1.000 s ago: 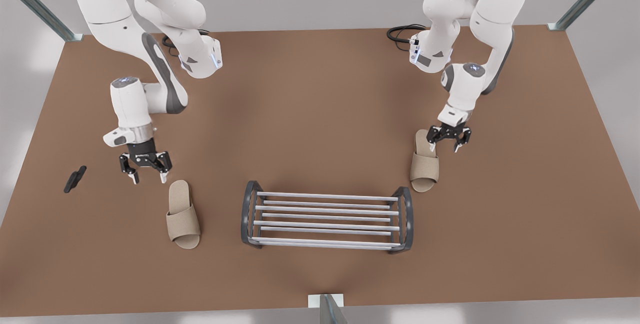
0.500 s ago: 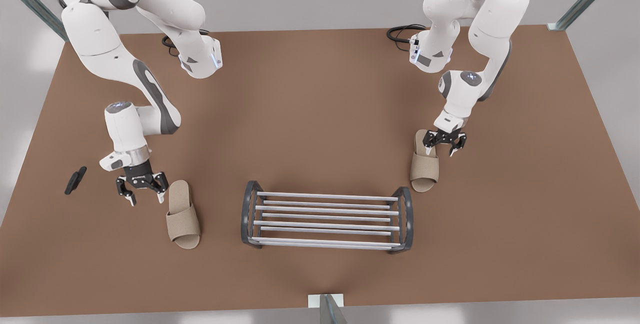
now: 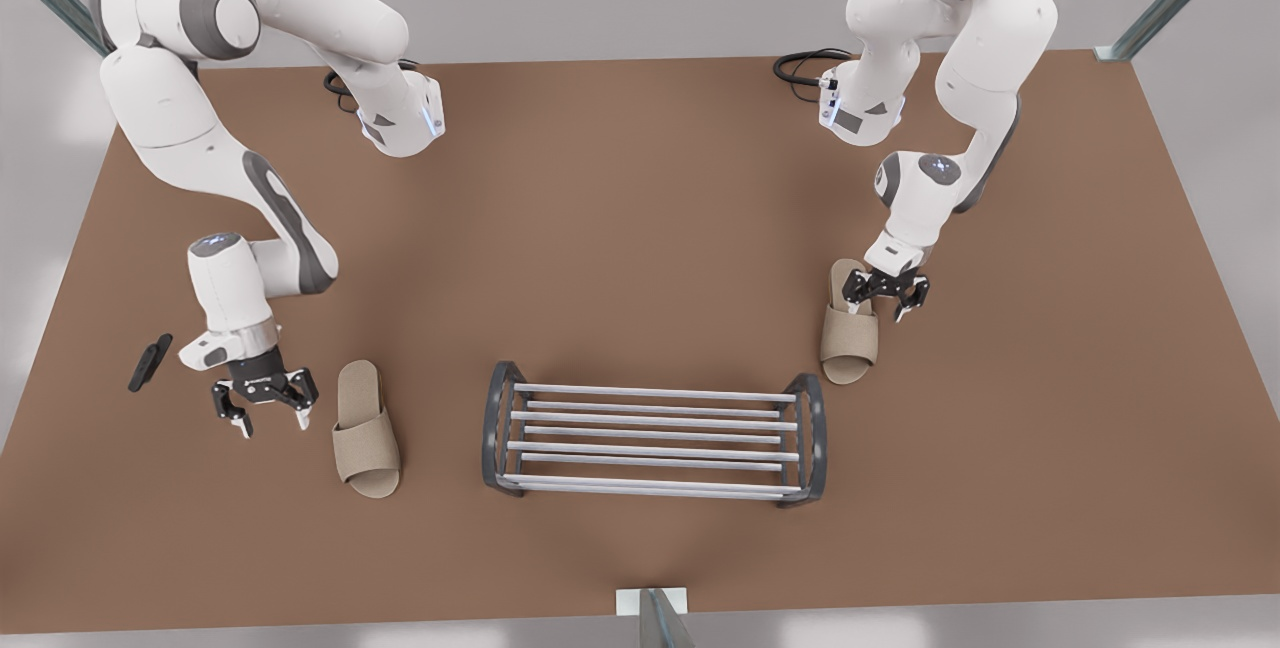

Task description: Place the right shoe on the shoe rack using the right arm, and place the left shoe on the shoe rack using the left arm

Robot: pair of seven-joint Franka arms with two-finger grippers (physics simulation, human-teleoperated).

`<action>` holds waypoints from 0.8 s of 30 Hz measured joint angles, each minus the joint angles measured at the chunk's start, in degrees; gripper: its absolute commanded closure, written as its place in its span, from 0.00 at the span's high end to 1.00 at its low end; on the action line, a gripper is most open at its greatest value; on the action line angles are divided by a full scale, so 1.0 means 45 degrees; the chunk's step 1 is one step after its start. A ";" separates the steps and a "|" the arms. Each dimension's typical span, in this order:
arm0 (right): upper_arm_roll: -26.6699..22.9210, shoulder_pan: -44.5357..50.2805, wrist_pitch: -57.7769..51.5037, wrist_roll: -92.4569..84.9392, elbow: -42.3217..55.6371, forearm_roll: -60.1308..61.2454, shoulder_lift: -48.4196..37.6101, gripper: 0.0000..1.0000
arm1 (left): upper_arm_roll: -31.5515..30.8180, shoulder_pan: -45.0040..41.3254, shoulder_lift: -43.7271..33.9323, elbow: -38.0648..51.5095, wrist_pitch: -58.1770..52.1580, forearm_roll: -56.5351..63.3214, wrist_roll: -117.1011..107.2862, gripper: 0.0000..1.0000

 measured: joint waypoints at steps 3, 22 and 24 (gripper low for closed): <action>0.0741 -0.0375 0.0001 0.0022 -0.0111 -0.0103 0.0001 1.00 | 0.0007 0.0004 0.0156 0.0133 0.0001 0.0006 0.0022 1.00; 0.1078 -0.0300 0.0002 0.0078 -0.0481 -0.0282 0.0628 1.00 | 0.0028 0.0021 0.0497 0.0369 0.0001 0.0011 0.0101 0.65; 0.1073 -0.0301 0.0002 0.0077 -0.0280 -0.0315 0.0945 1.00 | 0.0026 0.0046 0.0483 0.0372 0.0004 0.0005 0.0110 0.48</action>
